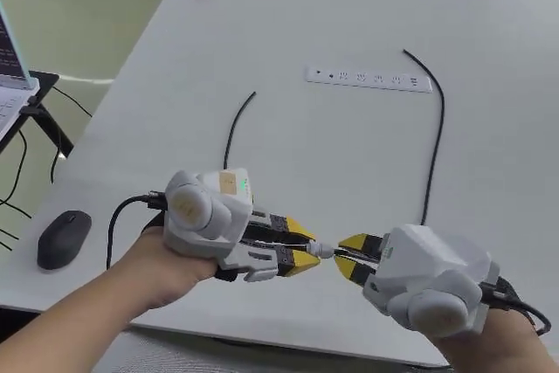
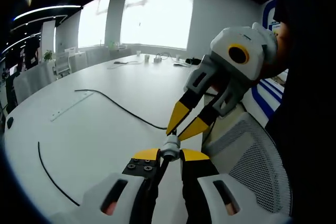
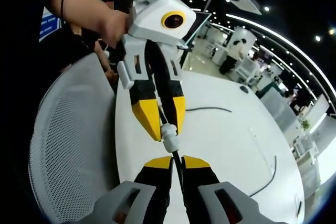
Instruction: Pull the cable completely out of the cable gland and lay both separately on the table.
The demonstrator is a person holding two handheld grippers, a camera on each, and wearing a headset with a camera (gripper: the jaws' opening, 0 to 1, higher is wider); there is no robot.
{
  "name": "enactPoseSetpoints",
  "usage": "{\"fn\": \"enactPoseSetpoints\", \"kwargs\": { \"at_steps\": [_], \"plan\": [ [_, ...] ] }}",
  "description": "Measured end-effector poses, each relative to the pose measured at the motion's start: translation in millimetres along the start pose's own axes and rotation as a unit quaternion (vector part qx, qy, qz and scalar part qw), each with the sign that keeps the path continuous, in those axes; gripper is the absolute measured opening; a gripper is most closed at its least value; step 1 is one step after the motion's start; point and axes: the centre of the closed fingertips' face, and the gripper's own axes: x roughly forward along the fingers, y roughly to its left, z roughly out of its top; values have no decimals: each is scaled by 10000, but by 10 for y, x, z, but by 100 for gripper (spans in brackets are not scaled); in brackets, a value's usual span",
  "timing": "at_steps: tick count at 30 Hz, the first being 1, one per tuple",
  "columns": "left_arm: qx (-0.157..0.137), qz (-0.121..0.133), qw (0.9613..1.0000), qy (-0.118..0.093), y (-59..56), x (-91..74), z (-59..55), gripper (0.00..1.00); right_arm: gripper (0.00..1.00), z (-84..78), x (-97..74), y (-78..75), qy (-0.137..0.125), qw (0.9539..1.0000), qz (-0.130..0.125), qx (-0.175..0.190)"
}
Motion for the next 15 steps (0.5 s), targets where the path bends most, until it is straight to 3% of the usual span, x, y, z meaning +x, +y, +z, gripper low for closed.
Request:
{"fn": "enactPoseSetpoints", "kwargs": {
  "at_steps": [9, 15],
  "plan": [
    [58, -48, 9999, 126, -39, 28, -32, 15, 1, -15, 15, 38, 41, 9998, 6, -201],
    [72, -75, 9998, 191, -52, 54, -58, 15, 0, -60, 26, 62, 62, 9999, 75, -68]
  ]
}}
